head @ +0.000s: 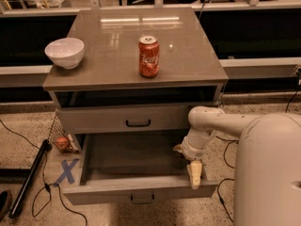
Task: Open middle drawer
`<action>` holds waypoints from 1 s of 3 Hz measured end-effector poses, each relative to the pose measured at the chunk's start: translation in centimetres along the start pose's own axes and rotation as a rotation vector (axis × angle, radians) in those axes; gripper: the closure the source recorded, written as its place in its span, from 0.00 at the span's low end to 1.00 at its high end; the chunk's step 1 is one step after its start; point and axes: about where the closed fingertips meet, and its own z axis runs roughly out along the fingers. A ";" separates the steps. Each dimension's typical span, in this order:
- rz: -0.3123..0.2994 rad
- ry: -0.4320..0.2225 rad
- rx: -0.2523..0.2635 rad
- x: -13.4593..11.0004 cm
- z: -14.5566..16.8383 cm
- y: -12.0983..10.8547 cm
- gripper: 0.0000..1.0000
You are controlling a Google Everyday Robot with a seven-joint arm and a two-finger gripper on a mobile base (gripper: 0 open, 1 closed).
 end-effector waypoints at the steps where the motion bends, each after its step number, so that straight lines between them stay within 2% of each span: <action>1: 0.005 -0.009 -0.015 -0.4 -1.0 -1.0 0.00; 2: 0.026 -0.086 0.008 -0.6 0.8 -2.2 0.26; 3: 0.029 -0.104 0.058 -1.2 1.0 -2.7 0.49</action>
Offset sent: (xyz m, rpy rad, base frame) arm 0.0253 0.0187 -0.0269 0.1411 0.0381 -0.0772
